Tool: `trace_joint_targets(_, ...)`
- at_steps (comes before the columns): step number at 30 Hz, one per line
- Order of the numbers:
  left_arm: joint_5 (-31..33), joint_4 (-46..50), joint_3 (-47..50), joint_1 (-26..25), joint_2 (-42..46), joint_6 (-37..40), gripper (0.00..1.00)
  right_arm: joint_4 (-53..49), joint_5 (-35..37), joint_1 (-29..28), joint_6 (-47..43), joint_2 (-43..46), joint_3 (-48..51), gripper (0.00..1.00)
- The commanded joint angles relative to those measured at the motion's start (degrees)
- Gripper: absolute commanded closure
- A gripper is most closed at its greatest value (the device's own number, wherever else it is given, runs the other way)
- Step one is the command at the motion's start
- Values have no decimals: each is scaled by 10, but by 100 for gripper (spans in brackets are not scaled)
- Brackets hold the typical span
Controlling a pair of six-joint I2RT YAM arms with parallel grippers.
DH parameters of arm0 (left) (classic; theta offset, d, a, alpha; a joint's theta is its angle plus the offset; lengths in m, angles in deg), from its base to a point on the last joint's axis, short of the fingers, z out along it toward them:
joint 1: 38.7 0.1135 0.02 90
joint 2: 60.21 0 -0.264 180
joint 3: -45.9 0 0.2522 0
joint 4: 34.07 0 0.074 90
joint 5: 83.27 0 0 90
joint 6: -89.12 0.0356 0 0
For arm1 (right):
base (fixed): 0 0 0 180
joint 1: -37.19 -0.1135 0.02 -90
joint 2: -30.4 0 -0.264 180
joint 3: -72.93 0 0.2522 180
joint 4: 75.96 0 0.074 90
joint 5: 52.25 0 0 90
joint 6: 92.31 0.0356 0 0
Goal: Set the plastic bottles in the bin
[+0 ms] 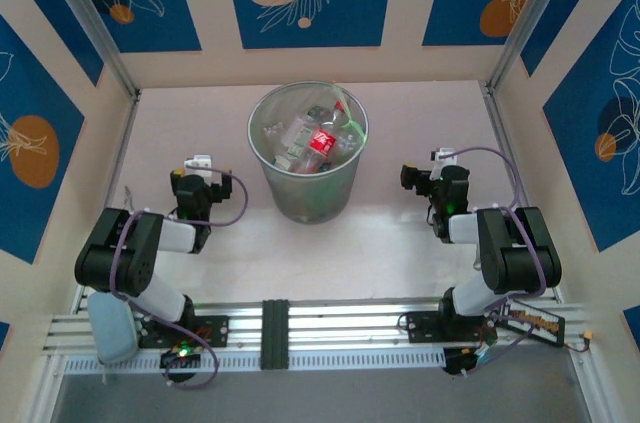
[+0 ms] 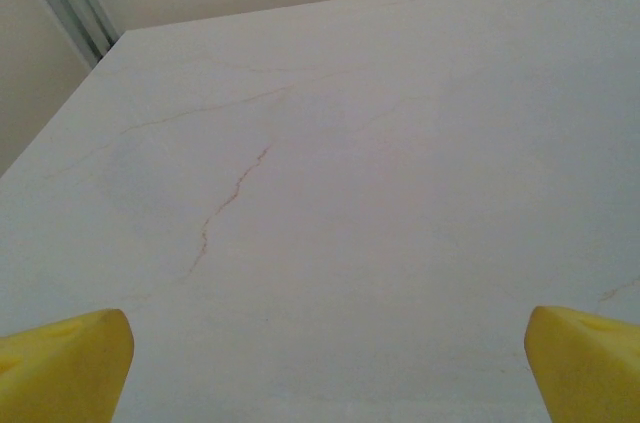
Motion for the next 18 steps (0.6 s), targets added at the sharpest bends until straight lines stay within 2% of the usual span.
trace_joint_targets(1, -10, -21, 2, 9, -3, 0, 0, 12, -6, -3, 2, 2, -7, 1)
trace_joint_targets(18, -10, -21, 1, 9, -3, 1, 0, 9, -9, -2, 2, 2, -9, 1)
